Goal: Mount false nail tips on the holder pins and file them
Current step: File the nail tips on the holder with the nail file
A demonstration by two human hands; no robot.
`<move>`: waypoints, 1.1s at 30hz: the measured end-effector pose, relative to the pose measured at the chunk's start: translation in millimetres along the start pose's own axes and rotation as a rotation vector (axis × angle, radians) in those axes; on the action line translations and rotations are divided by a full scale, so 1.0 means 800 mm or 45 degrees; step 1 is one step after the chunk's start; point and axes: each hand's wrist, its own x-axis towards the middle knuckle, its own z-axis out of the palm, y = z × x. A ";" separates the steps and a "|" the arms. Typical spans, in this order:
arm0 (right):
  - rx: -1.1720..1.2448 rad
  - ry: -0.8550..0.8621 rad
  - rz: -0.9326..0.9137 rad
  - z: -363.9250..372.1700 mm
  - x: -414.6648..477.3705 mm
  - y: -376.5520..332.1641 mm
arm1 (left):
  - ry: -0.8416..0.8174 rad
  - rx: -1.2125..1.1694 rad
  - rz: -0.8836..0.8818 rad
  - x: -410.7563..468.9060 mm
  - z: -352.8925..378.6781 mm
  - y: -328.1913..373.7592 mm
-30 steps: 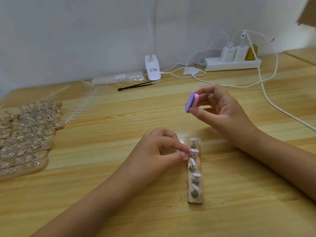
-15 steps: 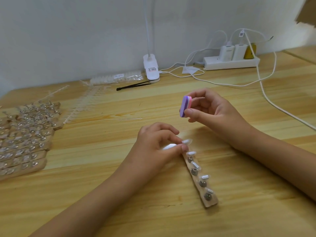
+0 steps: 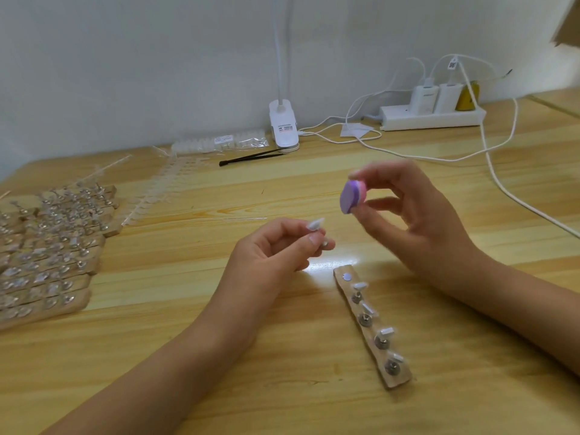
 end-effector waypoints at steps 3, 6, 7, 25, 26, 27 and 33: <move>-0.403 -0.157 -0.391 -0.002 0.000 -0.002 | -0.046 -0.062 -0.020 0.001 -0.003 0.000; -0.484 -0.152 -0.475 0.002 -0.002 -0.005 | -0.078 -0.069 -0.013 -0.001 -0.003 0.000; -0.459 -0.166 -0.492 0.005 -0.004 -0.006 | -0.088 -0.069 -0.004 -0.002 -0.003 0.000; -0.269 -0.141 -0.392 0.008 -0.004 -0.012 | -0.150 -0.022 0.086 -0.008 0.003 0.001; -0.268 -0.143 -0.377 0.007 -0.004 -0.011 | -0.150 -0.018 0.087 -0.009 0.003 0.001; -0.255 -0.145 -0.347 0.007 -0.003 -0.010 | -0.150 -0.023 0.084 -0.009 0.003 0.001; -0.284 -0.168 -0.395 0.009 -0.006 -0.011 | -0.150 -0.051 0.077 -0.011 0.004 0.001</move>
